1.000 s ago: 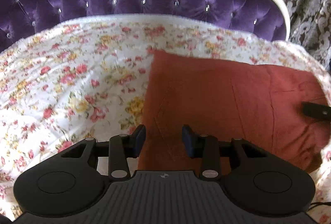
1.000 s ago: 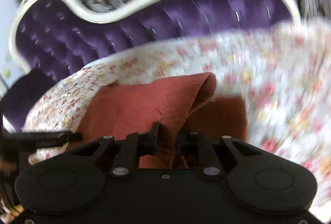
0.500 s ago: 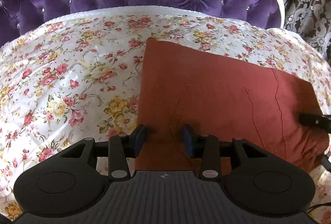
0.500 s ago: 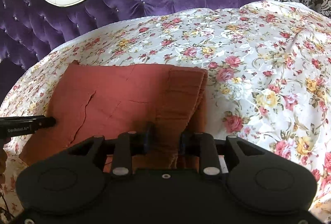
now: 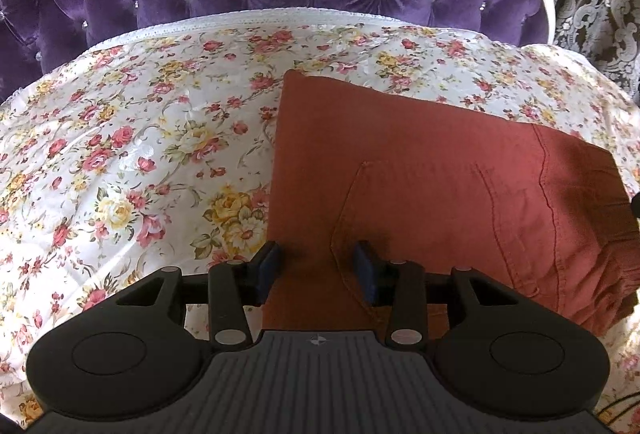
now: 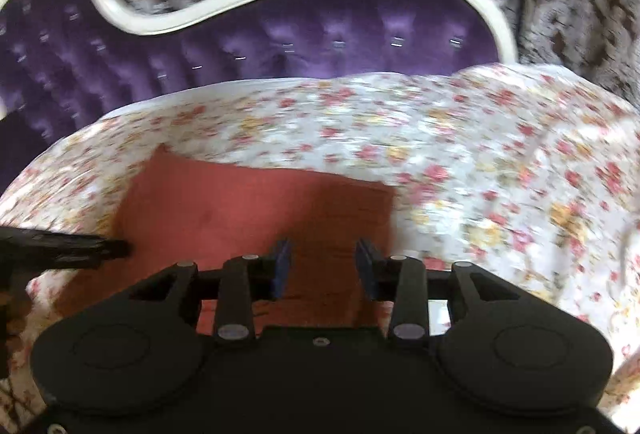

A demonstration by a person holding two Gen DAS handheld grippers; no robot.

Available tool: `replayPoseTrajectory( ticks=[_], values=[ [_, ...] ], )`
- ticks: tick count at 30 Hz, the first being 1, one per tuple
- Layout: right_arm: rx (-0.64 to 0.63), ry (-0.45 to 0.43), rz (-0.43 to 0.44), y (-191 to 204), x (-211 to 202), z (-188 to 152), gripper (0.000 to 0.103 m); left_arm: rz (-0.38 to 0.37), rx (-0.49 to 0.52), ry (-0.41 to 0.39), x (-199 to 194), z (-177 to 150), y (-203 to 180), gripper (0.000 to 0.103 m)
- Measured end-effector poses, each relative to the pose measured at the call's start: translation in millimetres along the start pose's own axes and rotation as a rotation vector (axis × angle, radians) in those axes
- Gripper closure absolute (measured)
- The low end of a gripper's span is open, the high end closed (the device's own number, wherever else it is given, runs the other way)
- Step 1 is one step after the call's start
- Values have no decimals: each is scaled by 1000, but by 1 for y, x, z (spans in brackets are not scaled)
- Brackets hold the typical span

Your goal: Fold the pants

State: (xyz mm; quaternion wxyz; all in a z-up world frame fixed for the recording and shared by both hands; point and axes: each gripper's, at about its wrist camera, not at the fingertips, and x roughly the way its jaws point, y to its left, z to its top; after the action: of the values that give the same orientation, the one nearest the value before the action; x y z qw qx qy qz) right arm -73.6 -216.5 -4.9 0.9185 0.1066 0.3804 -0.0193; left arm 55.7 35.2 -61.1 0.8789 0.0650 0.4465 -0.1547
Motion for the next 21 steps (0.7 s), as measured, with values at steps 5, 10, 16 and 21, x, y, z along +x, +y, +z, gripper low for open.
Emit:
replayPoseTrajectory(
  ticks=[5, 10, 16, 21],
  values=[
    [-97, 63, 6, 23, 15, -20, 56, 8, -3, -8, -2, -2, -1, 61],
    [-161, 80, -42, 29, 14, -46, 56, 11, -1, -17, -3, -5, -1, 61],
    [-169, 75, -26, 27, 1, -47, 56, 16, 26, -35, -13, -11, -4, 61],
    [-33, -36, -22, -2, -10, -33, 34, -16, 3, -55, -23, -15, 6, 61]
  ],
)
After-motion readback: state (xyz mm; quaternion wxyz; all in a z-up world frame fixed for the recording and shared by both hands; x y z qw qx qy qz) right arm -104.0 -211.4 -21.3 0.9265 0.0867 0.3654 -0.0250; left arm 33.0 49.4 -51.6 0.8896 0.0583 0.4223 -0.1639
